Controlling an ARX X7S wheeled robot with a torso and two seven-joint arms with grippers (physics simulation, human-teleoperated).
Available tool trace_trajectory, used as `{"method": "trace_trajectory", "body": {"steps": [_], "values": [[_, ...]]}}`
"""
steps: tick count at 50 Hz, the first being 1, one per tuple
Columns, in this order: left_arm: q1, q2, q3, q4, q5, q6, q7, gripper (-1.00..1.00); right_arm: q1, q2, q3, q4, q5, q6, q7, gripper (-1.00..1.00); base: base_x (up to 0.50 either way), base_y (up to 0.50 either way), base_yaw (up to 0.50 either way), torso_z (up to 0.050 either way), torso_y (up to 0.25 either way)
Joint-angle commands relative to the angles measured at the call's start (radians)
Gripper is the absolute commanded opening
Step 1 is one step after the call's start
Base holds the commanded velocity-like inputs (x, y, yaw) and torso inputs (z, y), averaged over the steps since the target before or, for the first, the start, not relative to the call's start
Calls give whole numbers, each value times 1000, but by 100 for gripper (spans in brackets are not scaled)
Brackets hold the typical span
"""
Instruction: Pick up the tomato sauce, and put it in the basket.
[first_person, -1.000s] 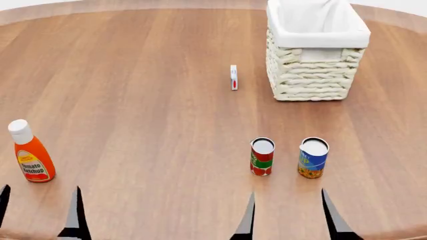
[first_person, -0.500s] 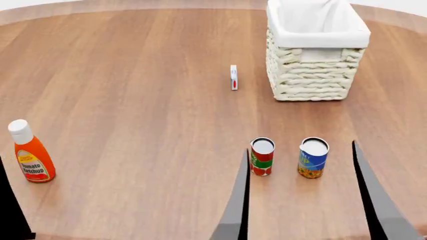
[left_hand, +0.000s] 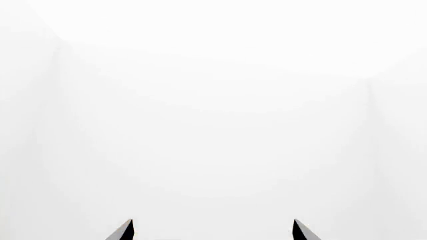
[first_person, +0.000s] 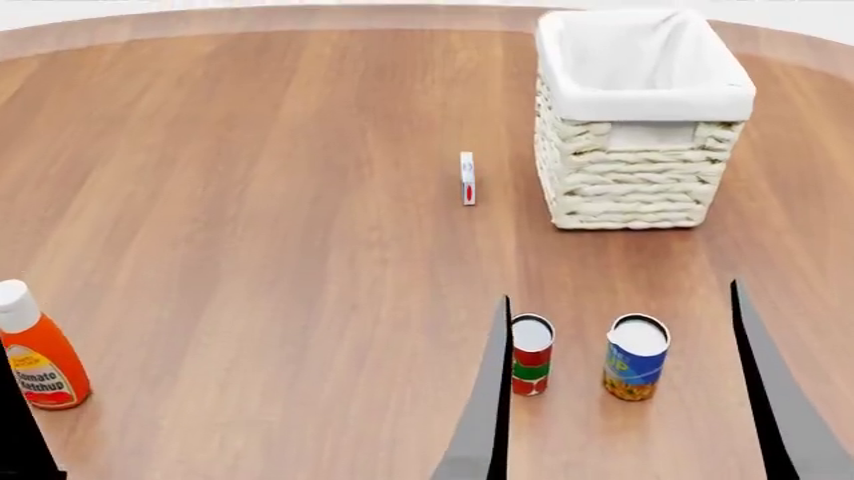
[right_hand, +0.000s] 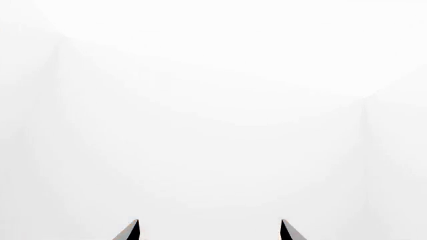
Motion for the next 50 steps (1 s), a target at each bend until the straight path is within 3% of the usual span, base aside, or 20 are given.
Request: {"method": "trace_trajectory", "body": {"steps": [1,50], "values": [[4,-9,12,-12,7,13,-11,100,-4,19,-11,6,-5,0,23,100,430,0,0,0,0],[21,-41,19,-28,-15,52,-52,100,0,40,-48,0,-35,24,43,100,431,0,0,0,0]]}}
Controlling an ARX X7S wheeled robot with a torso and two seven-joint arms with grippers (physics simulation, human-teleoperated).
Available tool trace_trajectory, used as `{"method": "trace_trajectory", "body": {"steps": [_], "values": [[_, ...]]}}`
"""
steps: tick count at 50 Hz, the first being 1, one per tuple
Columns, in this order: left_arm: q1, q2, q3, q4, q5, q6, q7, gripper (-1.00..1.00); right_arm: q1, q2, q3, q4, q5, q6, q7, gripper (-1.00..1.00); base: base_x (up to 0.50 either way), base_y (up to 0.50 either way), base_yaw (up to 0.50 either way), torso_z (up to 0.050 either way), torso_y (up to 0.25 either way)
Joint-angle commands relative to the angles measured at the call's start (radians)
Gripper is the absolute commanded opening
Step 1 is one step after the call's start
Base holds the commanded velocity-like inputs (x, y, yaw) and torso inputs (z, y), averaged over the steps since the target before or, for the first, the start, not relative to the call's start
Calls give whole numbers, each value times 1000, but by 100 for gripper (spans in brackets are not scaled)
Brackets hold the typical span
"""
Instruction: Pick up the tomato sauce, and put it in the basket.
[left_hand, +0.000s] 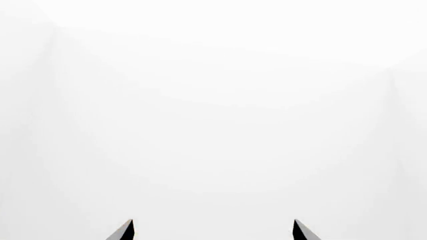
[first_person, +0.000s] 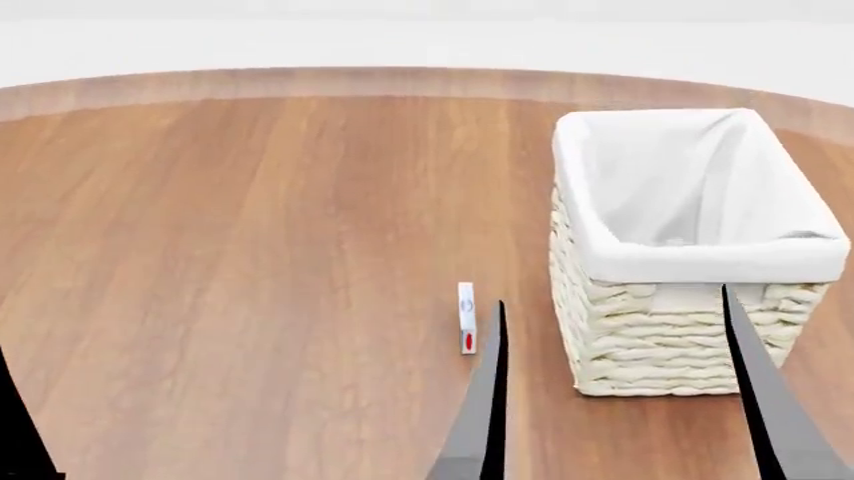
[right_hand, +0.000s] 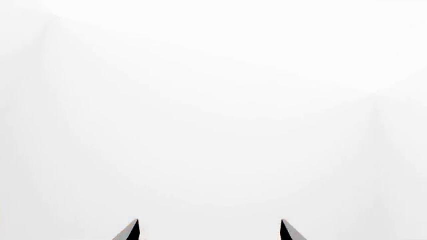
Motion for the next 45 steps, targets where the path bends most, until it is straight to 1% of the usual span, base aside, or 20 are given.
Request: {"method": "trace_trajectory", "body": {"steps": [1,9,10,13,19,23,27,37,38,45], "values": [[3,-8,1,0,-7,5,-9,100,2,-4,-5,-2,-9,6,-5,100,434,0,0,0,0],[2,-12,11,3,-4,6,-17,100,-16,4,12,13,14,-24,14,100,426,0,0,0,1],[4,-12,13,2,-1,8,-17,100,-5,4,8,10,4,2,10,100,207,0,0,0,0],[4,-14,16,1,1,10,-19,100,-15,9,8,23,14,-18,21,100,40,0,0,0,0],[-1,-18,17,-8,-5,12,-21,100,1,10,10,31,22,9,26,100,0,0,0,0,2],[1,-20,20,-13,-3,17,-23,100,1,7,32,78,69,7,38,100,0,0,0,0,0],[0,-24,21,-14,-5,17,-24,100,-22,15,42,158,98,-66,65,100,0,0,0,0,0],[3,-28,38,-12,1,20,-28,100,-64,34,36,306,127,-156,105,100,0,0,0,0,0],[2,-31,37,-7,-1,18,-29,100,-76,41,30,350,126,-182,112,100,0,0,0,0,0],[1,-35,35,-17,-7,25,-32,100,-98,56,16,483,132,-253,138,100,0,0,0,0,0]]}}
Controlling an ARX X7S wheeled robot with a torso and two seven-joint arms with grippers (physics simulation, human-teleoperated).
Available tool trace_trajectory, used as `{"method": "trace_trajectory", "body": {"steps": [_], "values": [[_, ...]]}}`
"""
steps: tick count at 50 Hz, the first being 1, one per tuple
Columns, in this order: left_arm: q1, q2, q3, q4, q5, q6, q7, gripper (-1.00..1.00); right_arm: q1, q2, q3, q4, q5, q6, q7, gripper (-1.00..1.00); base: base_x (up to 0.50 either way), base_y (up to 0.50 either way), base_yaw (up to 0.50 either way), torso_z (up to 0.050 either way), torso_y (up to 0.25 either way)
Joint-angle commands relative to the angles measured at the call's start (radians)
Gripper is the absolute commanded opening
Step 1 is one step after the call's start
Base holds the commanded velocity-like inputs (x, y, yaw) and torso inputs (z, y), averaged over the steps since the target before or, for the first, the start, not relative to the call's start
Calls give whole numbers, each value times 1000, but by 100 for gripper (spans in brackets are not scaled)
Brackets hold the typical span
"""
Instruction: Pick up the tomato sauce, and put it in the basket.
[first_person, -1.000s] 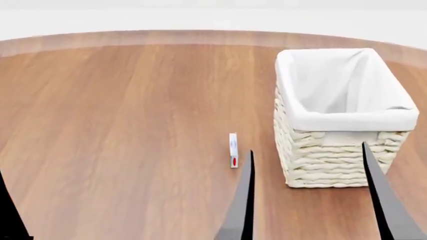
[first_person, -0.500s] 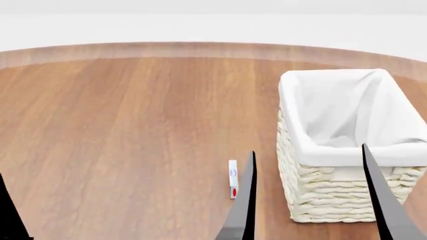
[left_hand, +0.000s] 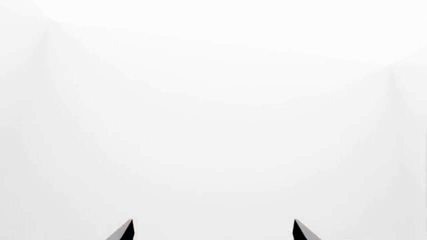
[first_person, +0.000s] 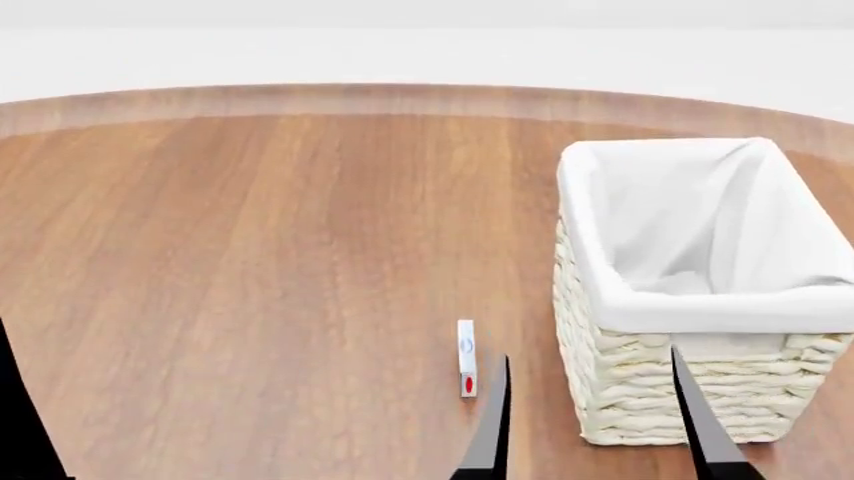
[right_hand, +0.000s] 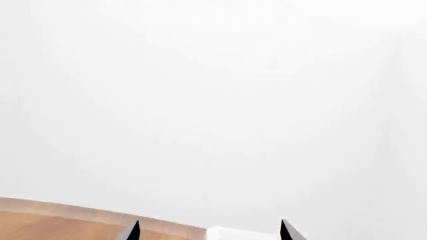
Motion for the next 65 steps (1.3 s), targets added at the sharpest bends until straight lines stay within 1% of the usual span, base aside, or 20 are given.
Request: {"method": "trace_trajectory", "body": {"steps": [1,16,34,45,57,65], "values": [[-1,-8,2,-4,-10,4,-5,100,-36,22,-15,212,21,-113,46,100,0,0,0,0,0],[1,-19,-1,-14,-21,21,-7,100,-66,20,-42,398,73,-204,79,100,0,0,0,0,0],[7,-29,5,-17,-24,31,-16,100,-263,44,-59,305,113,-215,105,100,0,0,0,0,0],[10,-35,4,-29,-28,41,-19,100,-336,54,-57,307,120,-229,136,100,0,0,0,0,0],[8,-38,10,-47,-35,44,-22,100,-344,63,-59,409,119,-263,162,100,0,0,0,0,0],[6,-44,18,-47,-34,42,-24,100,-345,61,-62,451,161,-270,158,100,0,0,0,0,0]]}}
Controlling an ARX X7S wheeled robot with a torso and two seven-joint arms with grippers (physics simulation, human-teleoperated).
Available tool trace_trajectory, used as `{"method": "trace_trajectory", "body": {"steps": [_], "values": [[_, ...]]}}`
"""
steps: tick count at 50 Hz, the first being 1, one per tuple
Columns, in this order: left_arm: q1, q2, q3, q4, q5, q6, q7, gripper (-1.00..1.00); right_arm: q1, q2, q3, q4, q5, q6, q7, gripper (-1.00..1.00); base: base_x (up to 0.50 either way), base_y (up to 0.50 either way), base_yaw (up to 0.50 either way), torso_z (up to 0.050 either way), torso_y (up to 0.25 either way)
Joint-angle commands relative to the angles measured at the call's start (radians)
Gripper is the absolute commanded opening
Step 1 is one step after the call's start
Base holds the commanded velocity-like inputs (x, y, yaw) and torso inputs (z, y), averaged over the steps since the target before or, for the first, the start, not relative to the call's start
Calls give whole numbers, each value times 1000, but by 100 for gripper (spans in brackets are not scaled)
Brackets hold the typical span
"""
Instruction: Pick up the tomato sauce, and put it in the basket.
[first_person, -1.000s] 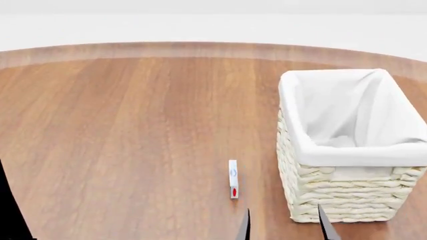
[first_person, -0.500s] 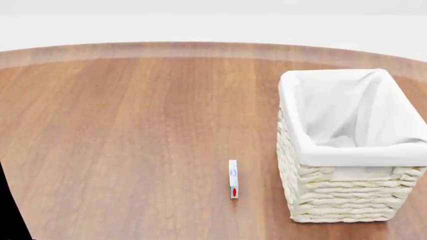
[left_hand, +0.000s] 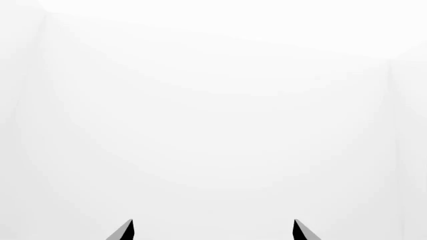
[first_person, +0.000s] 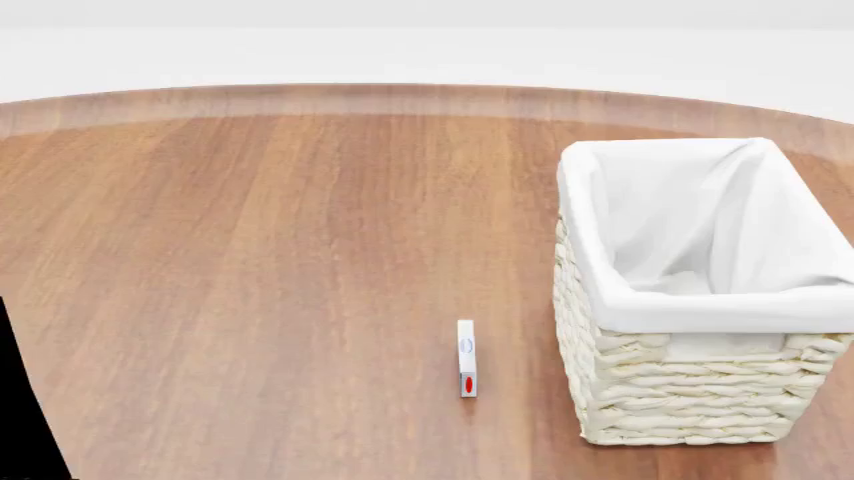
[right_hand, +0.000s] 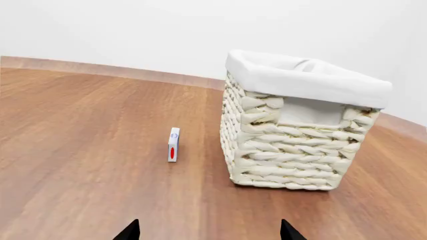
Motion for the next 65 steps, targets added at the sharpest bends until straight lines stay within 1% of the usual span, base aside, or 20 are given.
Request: {"method": "trace_trajectory", "body": {"steps": [1,24,65], "values": [[1,-6,9,-2,1,0,-4,100,-13,3,-3,56,30,-17,7,100,0,0,0,0,0],[2,-21,18,15,5,-6,-21,100,-23,19,-18,68,50,-18,21,100,0,0,0,0,0],[-2,-43,43,14,12,-4,-43,100,-10,26,-52,189,100,-48,28,100,0,0,0,0,0]]}}
